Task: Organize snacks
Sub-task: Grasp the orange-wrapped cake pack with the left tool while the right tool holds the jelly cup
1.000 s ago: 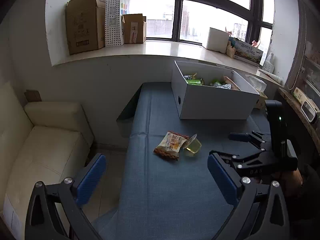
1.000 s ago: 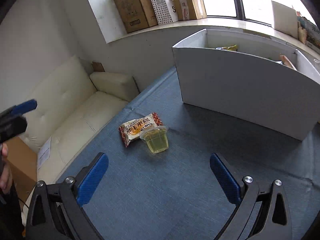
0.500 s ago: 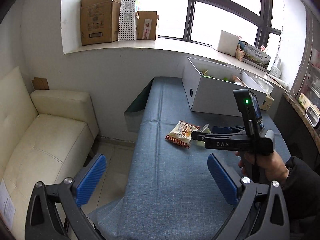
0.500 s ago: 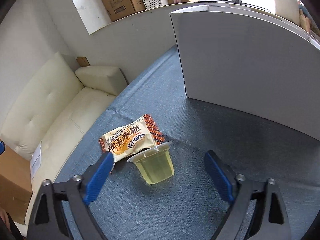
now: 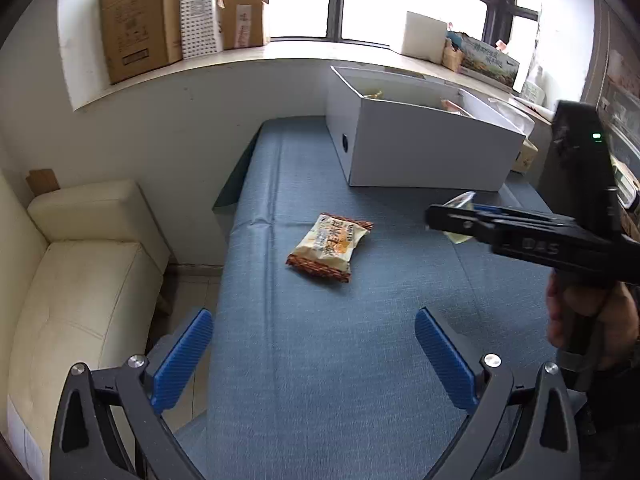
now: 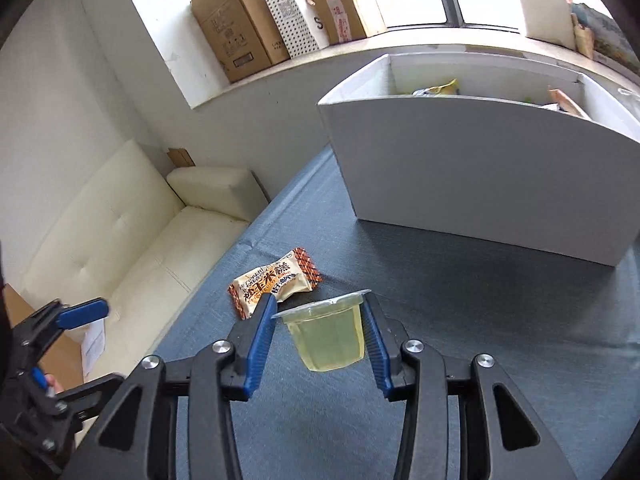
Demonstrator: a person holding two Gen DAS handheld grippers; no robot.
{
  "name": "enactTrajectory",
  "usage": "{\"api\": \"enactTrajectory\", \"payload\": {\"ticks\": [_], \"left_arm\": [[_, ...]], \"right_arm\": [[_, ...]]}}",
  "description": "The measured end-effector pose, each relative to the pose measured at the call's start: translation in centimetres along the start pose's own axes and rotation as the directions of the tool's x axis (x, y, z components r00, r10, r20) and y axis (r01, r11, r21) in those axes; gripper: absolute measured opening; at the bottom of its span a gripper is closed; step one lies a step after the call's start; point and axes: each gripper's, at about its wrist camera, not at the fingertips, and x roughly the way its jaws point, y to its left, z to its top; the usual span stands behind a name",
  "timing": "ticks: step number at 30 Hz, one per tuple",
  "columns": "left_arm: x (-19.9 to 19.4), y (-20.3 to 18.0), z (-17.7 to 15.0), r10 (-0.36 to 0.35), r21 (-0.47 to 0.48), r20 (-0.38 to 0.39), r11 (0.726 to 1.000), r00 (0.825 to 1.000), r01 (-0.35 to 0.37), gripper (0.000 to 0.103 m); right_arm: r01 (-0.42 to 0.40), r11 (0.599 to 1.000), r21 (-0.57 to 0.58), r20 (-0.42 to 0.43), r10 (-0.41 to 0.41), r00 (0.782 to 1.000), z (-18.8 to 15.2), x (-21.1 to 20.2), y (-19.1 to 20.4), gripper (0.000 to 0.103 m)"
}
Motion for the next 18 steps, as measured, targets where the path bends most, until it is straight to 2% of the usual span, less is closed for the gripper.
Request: {"api": "enactTrajectory", "payload": {"ticks": [7,11,14,16,18], "left_arm": [[6.6,-1.3,4.2,-0.077,0.112,-0.101,0.99,0.992,0.088,0.103],[10.0,-0.6,6.1,-0.116,0.132,-0.144,0.982,0.983,0.135,0.102],[11.8,-0.2,6.8,-0.118,0.16,-0.178,0.976,0.977,0.147,0.102],[12.6,-0.1,6.9,-0.113,0.179,-0.192,0.973,0.975,0.148,0.098],[13.6,-0.2,6.7,-0.101,0.194,-0.226,0.97,0.969,0.146,0.087]], "right_arm": [[0.035,0.997,0.073,0.082,-0.041,0.996,-2.8,-7.3,-2.0,0.047],[0.037,0.995,0.094,0.112,-0.048,0.993,-4.0,-9.5,-2.7,0.047],[0.032,0.991,0.132,0.115,-0.047,0.992,-4.5,-10.1,-3.4,0.047],[0.041,0.99,0.135,0.11,-0.056,0.992,-4.7,-10.2,-3.6,0.047],[0.038,0.99,0.133,0.108,-0.053,0.993,-4.8,-10.1,-3.7,0.047]]}}
